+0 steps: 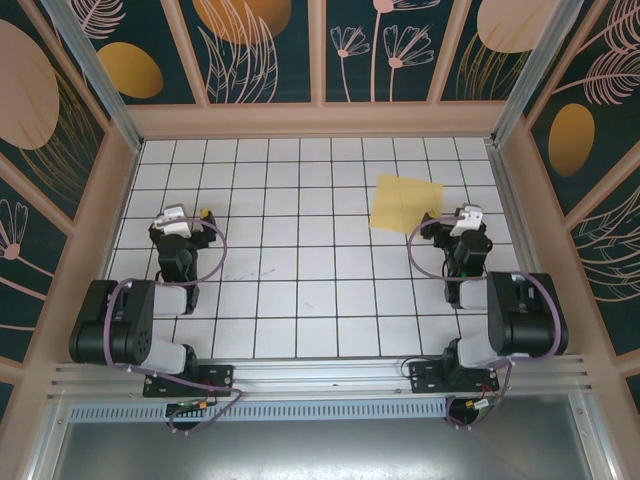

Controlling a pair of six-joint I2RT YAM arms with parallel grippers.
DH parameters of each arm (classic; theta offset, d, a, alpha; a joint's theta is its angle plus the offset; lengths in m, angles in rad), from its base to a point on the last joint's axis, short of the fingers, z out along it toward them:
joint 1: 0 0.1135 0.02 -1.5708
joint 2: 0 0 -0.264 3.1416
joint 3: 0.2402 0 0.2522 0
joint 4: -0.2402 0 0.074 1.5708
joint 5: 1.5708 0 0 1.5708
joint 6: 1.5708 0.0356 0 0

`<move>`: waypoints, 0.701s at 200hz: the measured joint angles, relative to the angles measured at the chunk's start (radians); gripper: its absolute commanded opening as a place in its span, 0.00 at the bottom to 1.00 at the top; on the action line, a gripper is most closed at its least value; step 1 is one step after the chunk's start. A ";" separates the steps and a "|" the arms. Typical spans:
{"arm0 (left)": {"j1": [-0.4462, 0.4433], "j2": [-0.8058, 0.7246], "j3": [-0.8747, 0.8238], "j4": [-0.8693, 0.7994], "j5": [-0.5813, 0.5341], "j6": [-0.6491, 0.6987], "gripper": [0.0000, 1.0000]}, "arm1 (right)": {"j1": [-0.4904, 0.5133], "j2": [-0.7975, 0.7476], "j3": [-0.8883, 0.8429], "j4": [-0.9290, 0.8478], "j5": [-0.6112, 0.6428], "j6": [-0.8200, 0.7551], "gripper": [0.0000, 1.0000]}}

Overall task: Fold a paper plane with a square sheet of paper (pick it up from the middle)
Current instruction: Move the square sheet of paper to the center of the table.

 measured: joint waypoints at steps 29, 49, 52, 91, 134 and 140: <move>0.000 -0.100 0.113 -0.192 -0.056 -0.058 0.99 | 0.010 -0.157 0.138 -0.256 0.072 0.087 0.99; 0.000 -0.133 0.227 -0.371 -0.072 -0.140 0.99 | 0.011 -0.167 0.314 -0.489 0.098 0.171 0.99; 0.000 -0.134 0.243 -0.394 -0.072 -0.150 0.99 | 0.011 -0.166 0.335 -0.513 0.099 0.181 0.99; 0.000 -0.131 0.460 -0.710 0.023 -0.301 0.99 | 0.016 -0.034 0.587 -0.835 0.050 0.325 0.99; 0.000 -0.103 0.505 -0.858 0.165 -0.397 0.99 | 0.017 0.228 0.756 -1.039 -0.140 0.420 0.96; 0.000 -0.098 0.505 -0.872 0.180 -0.404 0.98 | 0.018 0.259 0.773 -1.057 -0.164 0.425 0.95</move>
